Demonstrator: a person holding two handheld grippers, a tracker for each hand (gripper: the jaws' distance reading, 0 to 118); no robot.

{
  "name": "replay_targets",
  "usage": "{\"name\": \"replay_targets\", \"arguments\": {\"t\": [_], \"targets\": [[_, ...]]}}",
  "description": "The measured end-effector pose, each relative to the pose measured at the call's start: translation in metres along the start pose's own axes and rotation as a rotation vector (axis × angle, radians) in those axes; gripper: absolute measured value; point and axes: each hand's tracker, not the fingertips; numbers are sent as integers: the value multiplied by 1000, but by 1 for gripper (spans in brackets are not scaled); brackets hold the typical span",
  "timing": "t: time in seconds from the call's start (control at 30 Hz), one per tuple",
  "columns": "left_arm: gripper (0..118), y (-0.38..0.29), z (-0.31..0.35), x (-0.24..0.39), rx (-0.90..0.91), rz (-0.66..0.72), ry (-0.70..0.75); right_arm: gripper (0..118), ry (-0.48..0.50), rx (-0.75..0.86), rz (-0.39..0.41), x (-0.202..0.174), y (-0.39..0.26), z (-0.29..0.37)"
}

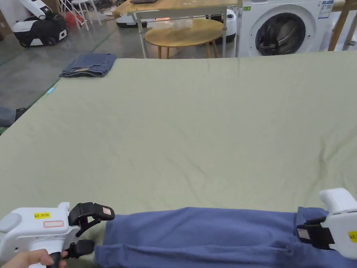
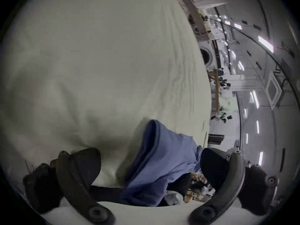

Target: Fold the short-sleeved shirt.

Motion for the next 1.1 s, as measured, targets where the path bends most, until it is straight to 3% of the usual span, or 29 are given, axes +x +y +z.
{"name": "replay_targets", "arguments": {"t": [0.17, 0.27, 0.3, 0.33, 0.37, 0.4, 0.47, 0.53, 0.63, 0.73, 0.9, 1.0, 1.1], "targets": [[118, -23, -34, 21, -98, 57, -169, 0, 6, -16, -2, -7, -1, -3], [118, -19, -49, 35, -126, -55, -85, 0, 12, -20, 2, -11, -2, -2], [108, -17, -45, 38, -132, -74, -71, 0, 12, -21, 1, -13, -2, -2], [69, -15, -38, 40, -126, -67, -72, 0, 16, -23, 7, -10, -3, -2], [4, -14, -32, 45, -97, -70, -83, 0, 18, -23, 9, -10, -4, 0], [4, -12, -23, 49, -37, -64, -92, 0, 18, -20, 13, -11, -4, 2], [4, -9, -15, 63, -135, -57, -38, 0, 15, -11, 13, -7, -5, 4], [4, -8, -8, 81, -130, -162, 7, 0, 19, 1, 9, -5, -4, 9], [4, -4, -15, 100, -134, -157, 12, 0, 16, 17, 6, -5, -2, 17], [4, -9, -27, 143, -95, -246, 100, 0, 12, 29, 2, 0, -3, 21], [4, -43, -97, 207, -202, -307, 54, 0, 13, 33, -29, 17, -9, 24], [4, -62, -150, 233, -280, -418, 124, 0, 11, 30, -39, 18, -14, 25], [4, -82, -195, 242, -317, -428, 160, 0, 15, 34, -60, 22, -21, 30]]}}
